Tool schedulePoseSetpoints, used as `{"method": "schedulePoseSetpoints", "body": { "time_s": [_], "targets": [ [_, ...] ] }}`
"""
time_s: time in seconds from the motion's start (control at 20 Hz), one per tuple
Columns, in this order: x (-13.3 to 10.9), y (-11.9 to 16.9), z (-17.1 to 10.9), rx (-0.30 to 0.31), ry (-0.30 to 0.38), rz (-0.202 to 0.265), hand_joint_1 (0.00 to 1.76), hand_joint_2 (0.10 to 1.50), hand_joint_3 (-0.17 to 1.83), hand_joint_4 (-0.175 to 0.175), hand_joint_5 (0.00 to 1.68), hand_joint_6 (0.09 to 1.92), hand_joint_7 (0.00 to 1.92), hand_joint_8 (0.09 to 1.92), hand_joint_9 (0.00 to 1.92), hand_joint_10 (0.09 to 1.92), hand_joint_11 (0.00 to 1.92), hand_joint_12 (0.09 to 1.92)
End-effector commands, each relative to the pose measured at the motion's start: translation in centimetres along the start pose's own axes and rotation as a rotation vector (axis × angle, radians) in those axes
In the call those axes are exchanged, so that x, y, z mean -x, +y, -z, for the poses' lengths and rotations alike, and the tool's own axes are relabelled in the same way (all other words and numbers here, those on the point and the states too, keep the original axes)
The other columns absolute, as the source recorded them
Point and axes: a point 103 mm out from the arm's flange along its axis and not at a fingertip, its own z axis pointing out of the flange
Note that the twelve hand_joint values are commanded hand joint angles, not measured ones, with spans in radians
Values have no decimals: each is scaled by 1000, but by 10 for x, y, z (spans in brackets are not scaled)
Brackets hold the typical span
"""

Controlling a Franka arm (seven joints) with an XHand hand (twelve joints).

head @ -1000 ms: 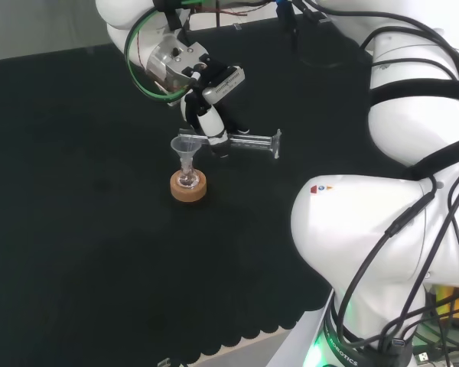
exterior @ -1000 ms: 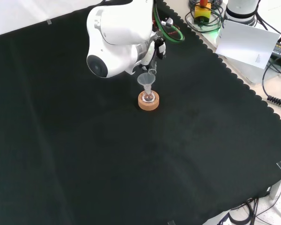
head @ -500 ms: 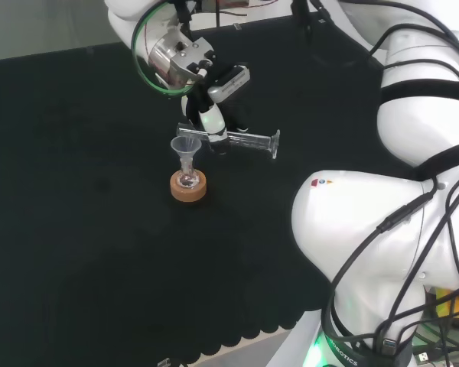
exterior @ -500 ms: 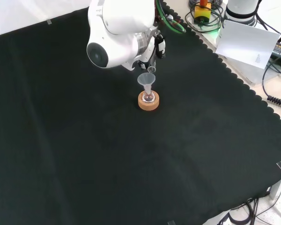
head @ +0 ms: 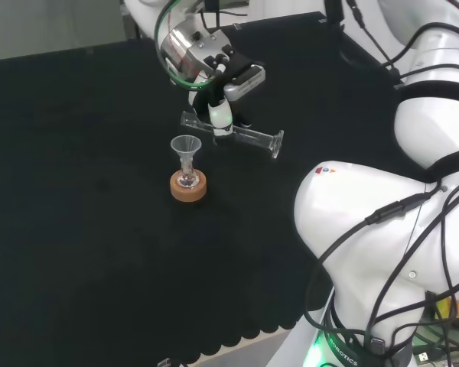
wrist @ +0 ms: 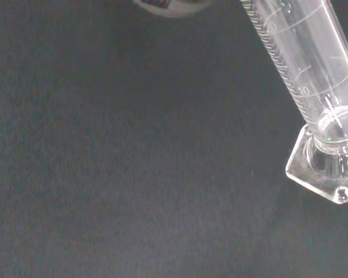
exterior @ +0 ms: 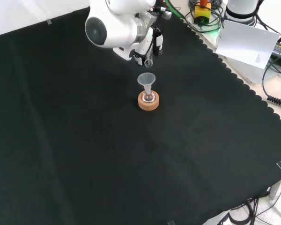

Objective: Pour the water from the graduated cylinder into the round-bottom flask.

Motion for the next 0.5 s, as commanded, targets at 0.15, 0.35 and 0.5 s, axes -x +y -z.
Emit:
{"method": "schedulePoseSetpoints", "body": {
  "time_s": [0.15, 0.35, 0.5],
  "targets": [
    [15, -7, -5, 230, 55, 41, 1252, 1139, 0, -175, 913, 1085, 958, 1076, 1502, 87, 1223, 755],
    [24, -11, -10, 298, 88, 52, 1252, 1139, 0, -175, 914, 1085, 959, 1076, 1502, 87, 1222, 755],
    [32, -13, -15, 347, 119, 60, 1252, 1139, 0, -175, 914, 1085, 959, 1075, 1502, 87, 1222, 755]
  ]
}}
